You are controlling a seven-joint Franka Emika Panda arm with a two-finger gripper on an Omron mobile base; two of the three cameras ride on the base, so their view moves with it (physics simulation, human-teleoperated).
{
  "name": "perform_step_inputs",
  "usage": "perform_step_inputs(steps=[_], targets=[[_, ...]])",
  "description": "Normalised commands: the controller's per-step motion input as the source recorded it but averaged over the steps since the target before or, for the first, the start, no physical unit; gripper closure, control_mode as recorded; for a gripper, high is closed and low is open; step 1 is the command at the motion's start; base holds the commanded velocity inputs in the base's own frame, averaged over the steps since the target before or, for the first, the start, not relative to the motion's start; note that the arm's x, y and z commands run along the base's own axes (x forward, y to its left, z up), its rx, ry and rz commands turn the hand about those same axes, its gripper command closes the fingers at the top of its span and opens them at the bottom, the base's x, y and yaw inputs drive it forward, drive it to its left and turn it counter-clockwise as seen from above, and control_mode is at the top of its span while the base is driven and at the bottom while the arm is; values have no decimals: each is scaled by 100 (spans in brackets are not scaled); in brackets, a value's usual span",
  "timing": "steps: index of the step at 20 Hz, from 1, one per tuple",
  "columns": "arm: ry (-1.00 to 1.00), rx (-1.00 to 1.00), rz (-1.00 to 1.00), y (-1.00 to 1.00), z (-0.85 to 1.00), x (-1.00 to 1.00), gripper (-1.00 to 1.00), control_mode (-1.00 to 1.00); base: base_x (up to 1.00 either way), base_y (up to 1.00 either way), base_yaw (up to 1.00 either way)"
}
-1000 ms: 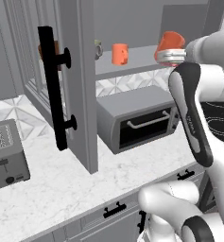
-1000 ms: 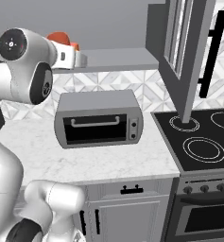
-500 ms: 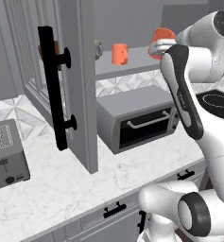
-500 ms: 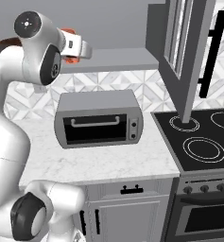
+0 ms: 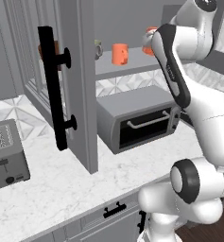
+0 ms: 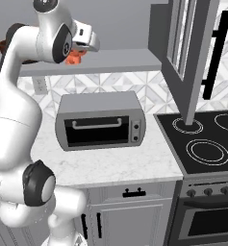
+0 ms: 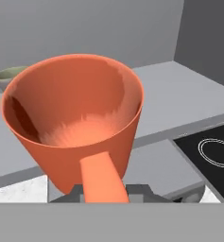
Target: Gather all objects into one cabinet and sort the glasses and bowls to opposite sides.
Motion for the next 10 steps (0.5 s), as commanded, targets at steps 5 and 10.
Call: perform_step_inputs(steps=[5,10], targets=[[-4,0,0,-24,0,34,100,-100,0,0,0],[-2,0,0,0,0,-1,100,-100,0,0,0]])
